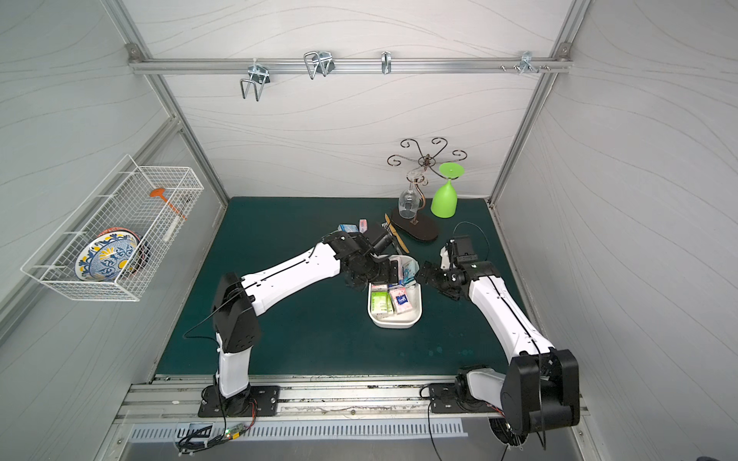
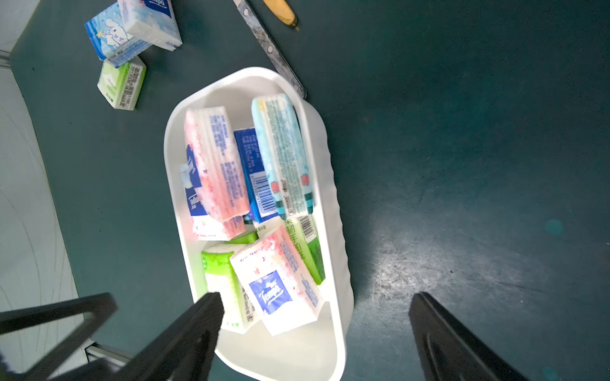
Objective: Put the pocket tissues into the storage box
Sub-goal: Place the pocket tissues in the storage box, then pick up the pocket tissues from the center of the board.
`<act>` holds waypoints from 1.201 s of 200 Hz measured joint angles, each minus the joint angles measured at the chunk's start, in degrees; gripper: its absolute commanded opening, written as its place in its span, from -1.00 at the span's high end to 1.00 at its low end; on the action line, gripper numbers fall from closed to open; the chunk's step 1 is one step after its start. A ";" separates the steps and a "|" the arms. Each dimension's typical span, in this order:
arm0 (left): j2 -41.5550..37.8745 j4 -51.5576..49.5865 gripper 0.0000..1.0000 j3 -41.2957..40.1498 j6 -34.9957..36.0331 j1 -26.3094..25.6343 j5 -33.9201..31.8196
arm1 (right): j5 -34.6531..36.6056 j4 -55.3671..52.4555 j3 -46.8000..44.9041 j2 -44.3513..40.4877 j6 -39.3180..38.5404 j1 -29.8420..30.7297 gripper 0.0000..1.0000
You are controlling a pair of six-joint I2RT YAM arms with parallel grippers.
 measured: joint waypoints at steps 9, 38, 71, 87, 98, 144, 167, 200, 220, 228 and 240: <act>-1.51 0.48 -0.99 -0.44 2.23 2.27 -0.13 | 0.02 -0.07 0.09 0.04 0.00 0.00 -0.89; -4.68 1.55 -0.99 -2.19 10.32 10.27 -1.46 | 0.02 -0.02 0.83 0.39 0.00 0.00 -0.89; -3.04 1.99 -0.98 -1.73 19.63 18.67 0.87 | 0.02 -0.22 1.62 1.05 0.00 0.00 -0.89; -0.26 2.36 -0.94 -0.81 22.62 22.05 2.29 | 0.04 -0.50 1.88 1.36 -0.07 0.00 -0.89; 2.29 2.62 -0.88 0.13 23.78 24.41 3.67 | 0.07 -0.72 2.01 1.57 -0.17 0.00 -0.89; 11.76 8.55 -0.74 3.54 20.85 31.91 10.36 | 0.83 -2.23 2.60 3.30 -1.40 0.02 -0.88; 15.65 12.39 -0.73 7.34 17.53 33.68 12.02 | 0.98 -2.62 2.69 5.27 -1.99 0.00 -0.89; 21.07 16.09 -0.73 14.36 15.47 33.77 13.00 | 1.11 -3.43 4.15 7.30 -2.71 0.00 -0.89; 24.65 17.22 -0.73 18.78 15.41 33.99 13.88 | 1.25 -3.56 5.27 7.34 -3.28 0.00 -0.89; 26.08 17.53 -0.73 20.24 15.41 34.12 14.49 | 1.36 -3.54 5.57 7.34 -3.61 0.00 -0.89; 27.76 17.57 -0.73 21.84 15.39 34.36 15.39 | 1.55 -3.61 5.79 7.34 -3.82 0.00 -0.89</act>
